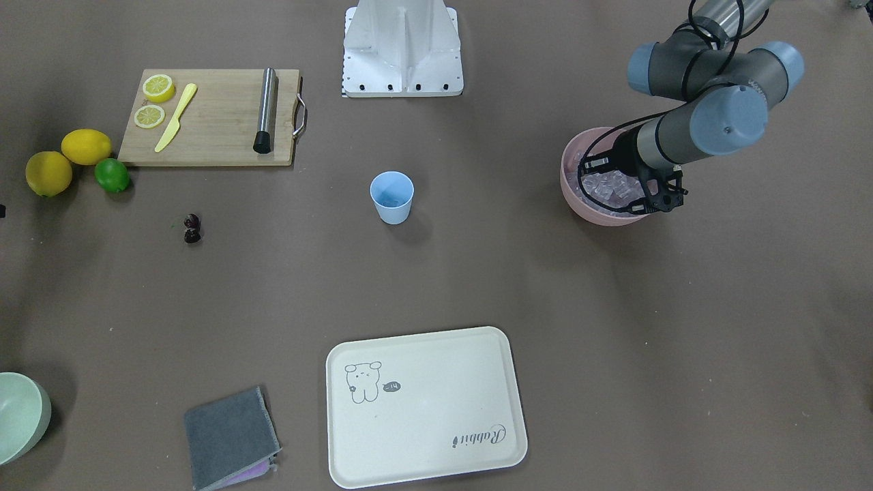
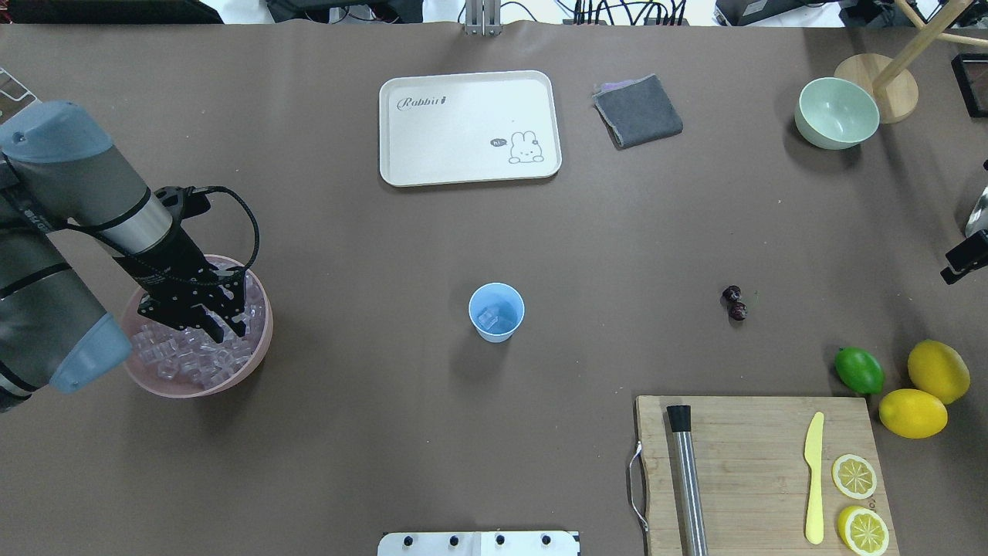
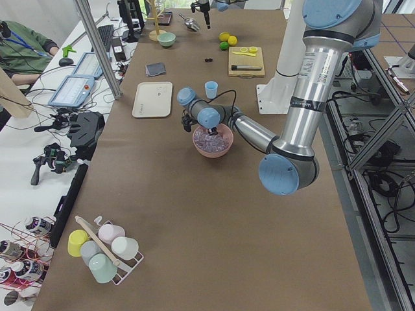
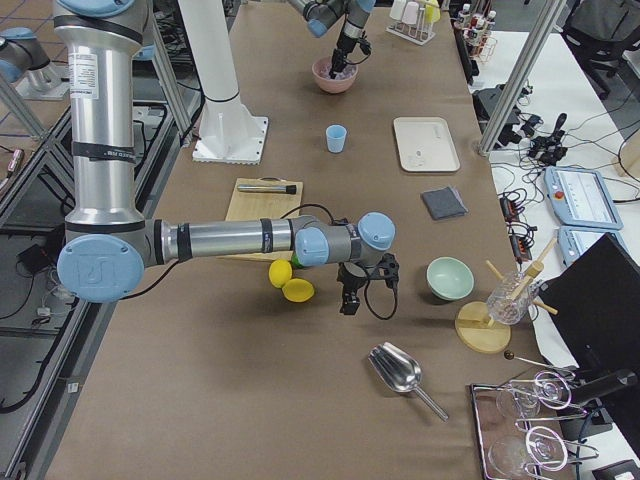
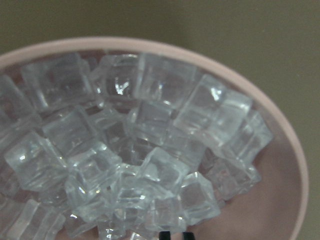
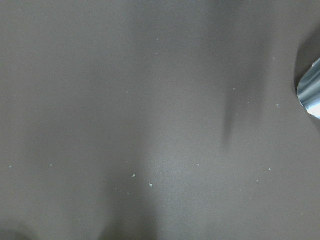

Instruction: Put ice and cherries in cup

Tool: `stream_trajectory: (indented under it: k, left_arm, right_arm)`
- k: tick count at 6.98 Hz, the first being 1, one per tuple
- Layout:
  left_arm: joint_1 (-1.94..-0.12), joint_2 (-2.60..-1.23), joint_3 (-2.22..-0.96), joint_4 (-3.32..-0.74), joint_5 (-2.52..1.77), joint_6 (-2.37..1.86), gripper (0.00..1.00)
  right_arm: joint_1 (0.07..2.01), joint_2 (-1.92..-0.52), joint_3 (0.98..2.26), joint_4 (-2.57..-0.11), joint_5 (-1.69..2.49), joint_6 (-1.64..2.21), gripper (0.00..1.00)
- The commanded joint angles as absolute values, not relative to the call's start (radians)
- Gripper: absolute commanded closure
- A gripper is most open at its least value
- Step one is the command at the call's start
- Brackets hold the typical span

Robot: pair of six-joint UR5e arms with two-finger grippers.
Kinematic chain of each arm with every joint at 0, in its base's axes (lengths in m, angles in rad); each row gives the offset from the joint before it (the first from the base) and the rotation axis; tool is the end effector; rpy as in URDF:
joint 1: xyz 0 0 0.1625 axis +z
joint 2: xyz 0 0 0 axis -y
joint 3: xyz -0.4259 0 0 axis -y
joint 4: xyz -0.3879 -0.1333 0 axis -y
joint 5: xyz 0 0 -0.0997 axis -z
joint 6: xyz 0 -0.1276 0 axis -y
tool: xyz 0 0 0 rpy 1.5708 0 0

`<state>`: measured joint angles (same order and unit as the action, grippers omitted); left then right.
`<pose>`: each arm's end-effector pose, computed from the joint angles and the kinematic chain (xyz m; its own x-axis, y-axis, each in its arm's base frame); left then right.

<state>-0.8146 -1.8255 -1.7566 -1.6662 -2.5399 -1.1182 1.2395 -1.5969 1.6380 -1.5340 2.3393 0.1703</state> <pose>0.3781 -0.4418 0.4205 0.5843 -0.2587 -0.7692 -0.1474 0.8982 -0.4141 -0.1149 -0.4712 0.6560 0.7076 -0.1211 0.6961 0.2074 0.9774 -0.0407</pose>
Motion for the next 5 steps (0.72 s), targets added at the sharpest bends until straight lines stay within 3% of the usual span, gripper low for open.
stream_trajectory:
  k: [1, 5]
  left_arm:
    - [-0.818, -1.835, -1.746, -1.664, -2.53, -1.082, 0.14]
    - [-0.815, -1.845, -1.732, -1.64, -2.448, -0.959, 0.14]
  right_arm:
    - [1.238, -1.597, 1.637, -1.534, 2.338, 0.17, 0.0]
    - [1.236, -1.597, 1.64, -1.534, 2.339, 0.172, 0.0]
